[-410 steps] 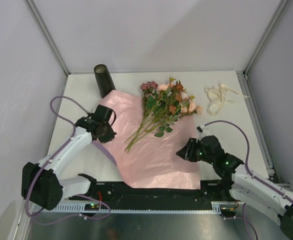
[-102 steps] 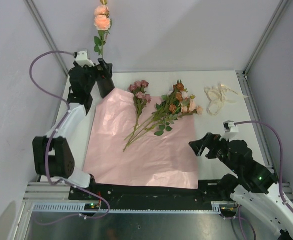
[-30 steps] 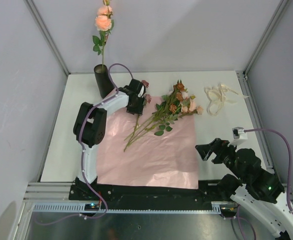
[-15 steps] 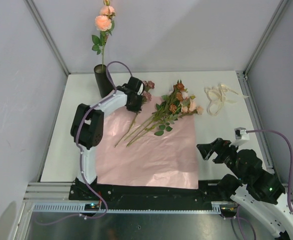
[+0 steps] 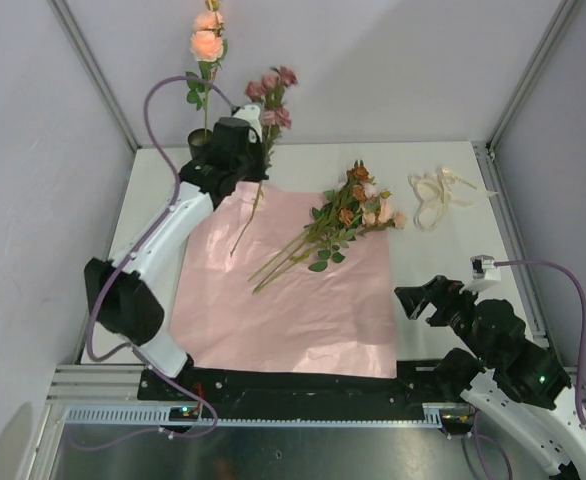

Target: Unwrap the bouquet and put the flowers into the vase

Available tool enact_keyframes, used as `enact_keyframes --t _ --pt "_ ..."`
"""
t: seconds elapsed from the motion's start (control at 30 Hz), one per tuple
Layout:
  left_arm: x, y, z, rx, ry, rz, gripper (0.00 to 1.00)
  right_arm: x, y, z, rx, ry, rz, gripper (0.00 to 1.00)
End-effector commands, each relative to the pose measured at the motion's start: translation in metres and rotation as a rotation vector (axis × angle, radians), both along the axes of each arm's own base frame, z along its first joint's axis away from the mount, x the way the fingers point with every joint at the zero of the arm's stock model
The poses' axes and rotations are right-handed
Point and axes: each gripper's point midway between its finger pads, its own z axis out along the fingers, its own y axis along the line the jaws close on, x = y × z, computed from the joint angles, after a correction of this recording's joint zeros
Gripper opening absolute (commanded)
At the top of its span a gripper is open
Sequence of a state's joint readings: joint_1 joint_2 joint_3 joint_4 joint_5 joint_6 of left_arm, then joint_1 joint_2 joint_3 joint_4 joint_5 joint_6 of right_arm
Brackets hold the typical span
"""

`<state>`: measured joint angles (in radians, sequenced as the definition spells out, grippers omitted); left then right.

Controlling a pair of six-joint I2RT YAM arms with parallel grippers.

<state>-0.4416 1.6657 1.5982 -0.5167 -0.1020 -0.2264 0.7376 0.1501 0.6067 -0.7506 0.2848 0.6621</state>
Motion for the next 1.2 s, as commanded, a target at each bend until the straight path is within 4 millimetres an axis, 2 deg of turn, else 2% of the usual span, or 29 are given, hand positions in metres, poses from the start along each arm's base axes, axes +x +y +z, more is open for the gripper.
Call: enact_keyframes --t 0.0,0.17,0.23,0.4,0.53,0.6,0.73,0.9,1.07,1.17 --pt "0.005 0.015 0.096 -0.090 -0.308 0.020 0.00 0.003 -0.003 0.014 0.026 -0.034 -0.025 0.95" --pt "0.001 0.042 0.172 -0.149 -0.659 0.053 0.00 0.004 -0.003 0.013 0.021 -0.031 -0.032 0.95" --pt "-0.001 0.056 0.194 -0.154 -0.779 0.070 0.00 0.005 -0.003 0.013 0.019 -0.028 -0.034 0.95" --pt "0.007 0.086 0.228 -0.139 -0.960 0.100 0.00 0.007 -0.002 0.012 0.015 -0.022 -0.039 0.95" --pt "0.019 0.122 0.256 -0.176 -1.090 0.154 0.00 0.008 0.000 0.011 0.016 -0.012 -0.039 0.94" --pt "0.022 0.131 0.270 -0.185 -1.164 0.148 0.00 0.009 0.001 0.010 0.014 -0.003 -0.039 0.94" --pt "0.037 0.144 0.282 -0.187 -1.215 0.135 0.00 0.011 0.003 0.009 0.009 0.012 -0.041 0.94" --pt "0.055 0.145 0.287 -0.220 -1.233 0.080 0.00 0.012 0.003 0.010 0.010 0.015 -0.048 0.94" --pt "0.072 0.149 0.277 -0.290 -1.208 0.070 0.00 0.015 0.006 0.010 0.002 0.017 -0.043 0.94" --pt "0.082 0.150 0.261 -0.308 -1.177 0.067 0.00 0.017 0.008 0.010 -0.006 0.020 -0.040 0.94"
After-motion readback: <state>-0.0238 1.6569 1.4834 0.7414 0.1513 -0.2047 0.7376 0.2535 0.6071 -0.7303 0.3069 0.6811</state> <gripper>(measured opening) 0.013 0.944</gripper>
